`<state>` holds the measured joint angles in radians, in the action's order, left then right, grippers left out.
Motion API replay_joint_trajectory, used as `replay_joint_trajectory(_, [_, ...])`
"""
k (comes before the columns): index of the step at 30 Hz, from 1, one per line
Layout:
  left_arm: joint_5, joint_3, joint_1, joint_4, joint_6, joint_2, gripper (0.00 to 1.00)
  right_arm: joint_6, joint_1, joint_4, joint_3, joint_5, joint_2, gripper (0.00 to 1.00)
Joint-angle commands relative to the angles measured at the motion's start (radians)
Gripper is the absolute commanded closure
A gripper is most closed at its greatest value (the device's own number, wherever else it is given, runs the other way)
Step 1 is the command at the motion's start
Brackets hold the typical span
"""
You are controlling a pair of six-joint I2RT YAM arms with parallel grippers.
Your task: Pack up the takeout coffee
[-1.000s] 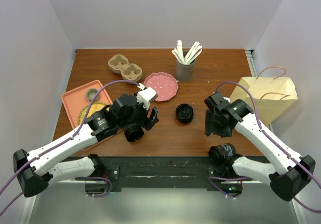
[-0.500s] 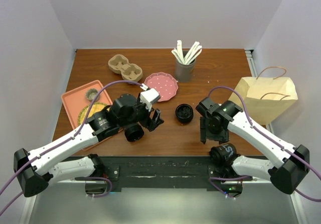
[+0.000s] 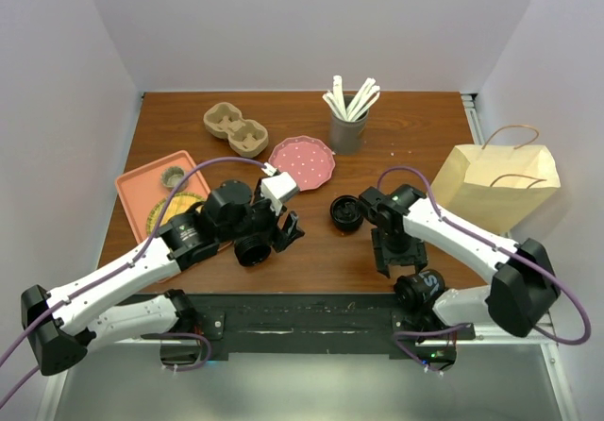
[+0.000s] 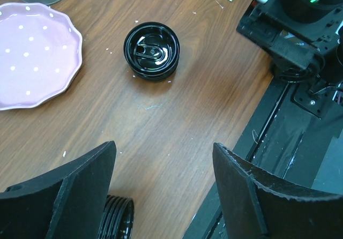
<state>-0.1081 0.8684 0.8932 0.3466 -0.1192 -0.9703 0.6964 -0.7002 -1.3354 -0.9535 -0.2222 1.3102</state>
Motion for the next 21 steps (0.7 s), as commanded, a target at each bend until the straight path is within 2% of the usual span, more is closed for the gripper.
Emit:
replay_joint_trajectory(1, [-0.015, 0.02, 0.004, -0.018, 0.015, 0.021, 0.22, -0.075, -0.002, -0.119, -0.014, 0.023, 0.072, 0.32])
replay_joint_trajectory(10, [0.002, -0.031, 0.003, -0.014, -0.003, 0.067, 0.22, -0.135, -0.002, -0.119, -0.018, 0.073, 0.198, 0.39])
replay_joint_trajectory(21, [0.027, -0.006, 0.015, 0.006, -0.002, 0.062, 0.22, -0.172, -0.002, -0.119, -0.019, 0.103, 0.293, 0.48])
